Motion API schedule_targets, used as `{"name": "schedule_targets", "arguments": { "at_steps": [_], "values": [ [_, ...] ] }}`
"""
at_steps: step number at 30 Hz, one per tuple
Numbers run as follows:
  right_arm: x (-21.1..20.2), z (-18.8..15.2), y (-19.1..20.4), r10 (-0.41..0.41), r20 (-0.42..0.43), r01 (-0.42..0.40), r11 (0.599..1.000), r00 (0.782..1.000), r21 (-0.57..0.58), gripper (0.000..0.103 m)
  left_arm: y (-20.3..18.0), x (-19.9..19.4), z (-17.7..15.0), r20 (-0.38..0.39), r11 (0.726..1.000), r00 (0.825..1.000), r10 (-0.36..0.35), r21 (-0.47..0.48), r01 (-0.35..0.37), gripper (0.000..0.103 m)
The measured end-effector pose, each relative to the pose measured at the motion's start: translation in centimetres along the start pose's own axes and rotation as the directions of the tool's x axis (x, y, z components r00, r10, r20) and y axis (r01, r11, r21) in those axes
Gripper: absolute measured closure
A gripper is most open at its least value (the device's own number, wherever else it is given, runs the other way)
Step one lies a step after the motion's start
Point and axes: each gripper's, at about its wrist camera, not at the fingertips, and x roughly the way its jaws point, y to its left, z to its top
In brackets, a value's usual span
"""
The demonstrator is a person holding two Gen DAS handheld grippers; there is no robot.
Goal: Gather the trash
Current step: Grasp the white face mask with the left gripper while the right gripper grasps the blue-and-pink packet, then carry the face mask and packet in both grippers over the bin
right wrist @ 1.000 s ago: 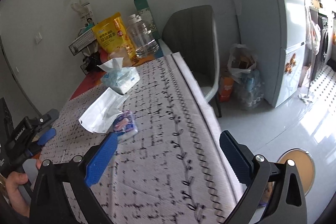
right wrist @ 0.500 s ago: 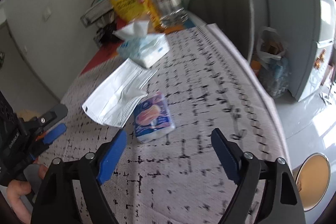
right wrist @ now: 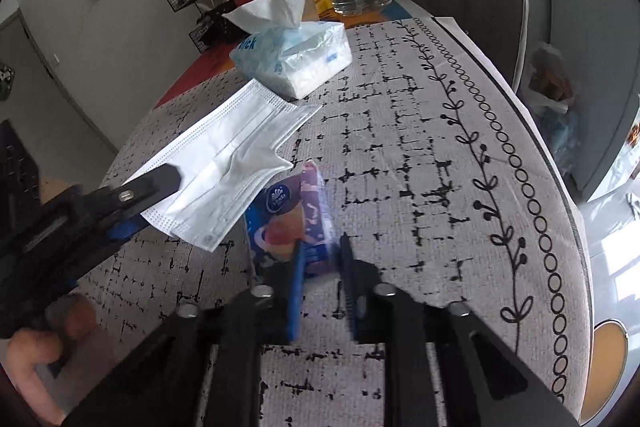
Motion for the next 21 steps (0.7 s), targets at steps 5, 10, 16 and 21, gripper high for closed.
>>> {"name": "schedule_targets", "arguments": {
  "at_steps": [5, 10, 16, 21],
  "values": [
    [-1.2, -0.6, -0.7, -0.005, 0.015, 0.005, 1.000, 1.000, 0.011, 0.094, 0.3, 0.6, -0.3, -0.023, 0.999, 0.999, 0.022, -0.024, -0.023, 0.099],
    [-3.4, -1.5, -1.7, -0.015, 0.040, 0.014, 0.999, 0.999, 0.029, 0.094, -0.4, -1.9, -1.1, 0.004, 0.999, 0.999, 0.034, -0.020, -0.034, 0.100],
    [-6.8, -3.3, -3.0, -0.025, 0.079, 0.018, 0.996, 0.997, 0.089, 0.094, -1.4, -5.3, -2.3, 0.030, 1.000, 0.999, 0.011, -0.011, -0.011, 0.100],
    [-9.6, -4.6, -3.4, -0.023, 0.109, 0.010, 0.993, 0.994, 0.119, 0.094, -2.5, -8.5, -3.2, 0.066, 1.000, 0.998, -0.014, 0.005, 0.014, 0.100]
  ]
}}
